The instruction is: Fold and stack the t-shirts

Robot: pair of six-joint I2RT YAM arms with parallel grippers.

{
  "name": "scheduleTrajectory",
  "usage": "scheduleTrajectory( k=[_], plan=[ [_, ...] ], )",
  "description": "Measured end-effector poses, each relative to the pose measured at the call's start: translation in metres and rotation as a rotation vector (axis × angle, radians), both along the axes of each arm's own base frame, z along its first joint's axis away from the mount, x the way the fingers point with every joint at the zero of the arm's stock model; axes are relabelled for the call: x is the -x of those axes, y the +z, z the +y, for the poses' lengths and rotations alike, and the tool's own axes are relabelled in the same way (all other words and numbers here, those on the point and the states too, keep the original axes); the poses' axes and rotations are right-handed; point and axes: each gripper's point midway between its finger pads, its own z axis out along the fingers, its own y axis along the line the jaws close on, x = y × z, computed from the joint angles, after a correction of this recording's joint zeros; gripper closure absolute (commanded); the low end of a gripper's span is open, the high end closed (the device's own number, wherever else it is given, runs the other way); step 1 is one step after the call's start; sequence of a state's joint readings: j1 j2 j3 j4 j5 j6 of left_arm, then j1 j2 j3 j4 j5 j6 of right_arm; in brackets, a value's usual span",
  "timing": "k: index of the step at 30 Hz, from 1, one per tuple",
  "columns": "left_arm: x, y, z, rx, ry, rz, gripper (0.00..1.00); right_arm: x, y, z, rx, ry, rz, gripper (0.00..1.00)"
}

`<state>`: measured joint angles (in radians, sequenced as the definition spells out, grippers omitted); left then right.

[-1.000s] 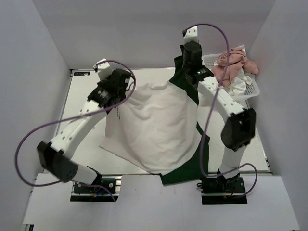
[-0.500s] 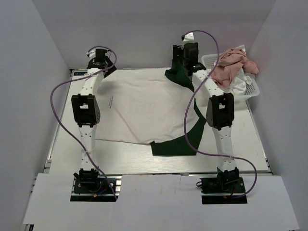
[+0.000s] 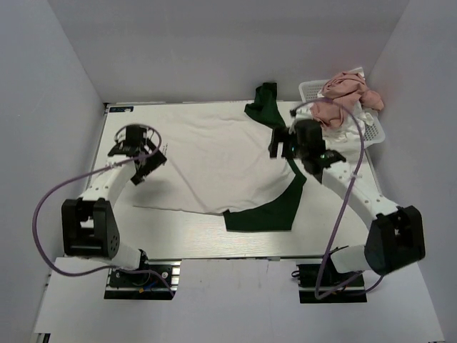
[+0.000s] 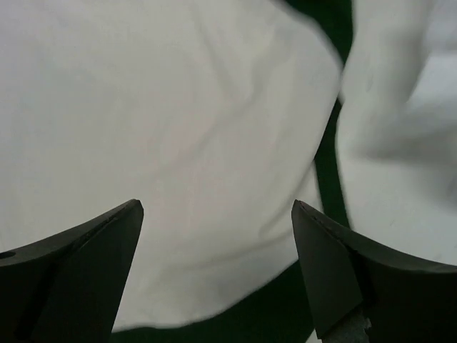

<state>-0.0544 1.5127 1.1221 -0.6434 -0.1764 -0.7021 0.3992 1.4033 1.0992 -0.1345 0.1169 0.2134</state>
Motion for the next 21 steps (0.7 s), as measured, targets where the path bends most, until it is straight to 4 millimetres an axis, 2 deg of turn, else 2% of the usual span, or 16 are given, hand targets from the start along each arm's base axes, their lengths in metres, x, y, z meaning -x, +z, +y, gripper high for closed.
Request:
scheduleTrajectory(
  k=[5,7,8,10,14,17,20,21],
  plan=[
    [0.089,-0.064,0.004,0.041,0.099,0.145,0.0,0.107,-0.099,0.007,0.082,0.1,0.31,0.1],
    [0.114,-0.079,0.005,0.053,0.129,0.178,0.0,0.141,-0.119,0.007,0.127,0.133,0.392,0.1],
    [0.12,-0.083,0.007,0.054,0.144,0.185,0.0,0.154,-0.124,0.008,0.143,0.147,0.416,0.1],
    [0.121,-0.084,0.011,0.057,0.175,0.179,0.0,0.172,-0.132,0.007,0.152,0.153,0.438,0.1],
    [0.11,-0.09,0.019,0.063,0.22,0.162,0.03,0.203,-0.161,-0.008,0.179,0.113,0.528,0.1],
    [0.101,-0.09,0.024,0.071,0.237,0.139,0.05,0.217,-0.176,-0.02,0.214,0.069,0.587,0.1],
    [0.092,-0.09,0.026,0.086,0.242,0.109,0.19,0.221,-0.183,-0.023,0.225,0.034,0.615,0.1],
    [0.089,-0.09,0.027,0.09,0.242,0.098,0.38,0.223,-0.186,-0.025,0.228,0.026,0.624,0.12]
  ],
)
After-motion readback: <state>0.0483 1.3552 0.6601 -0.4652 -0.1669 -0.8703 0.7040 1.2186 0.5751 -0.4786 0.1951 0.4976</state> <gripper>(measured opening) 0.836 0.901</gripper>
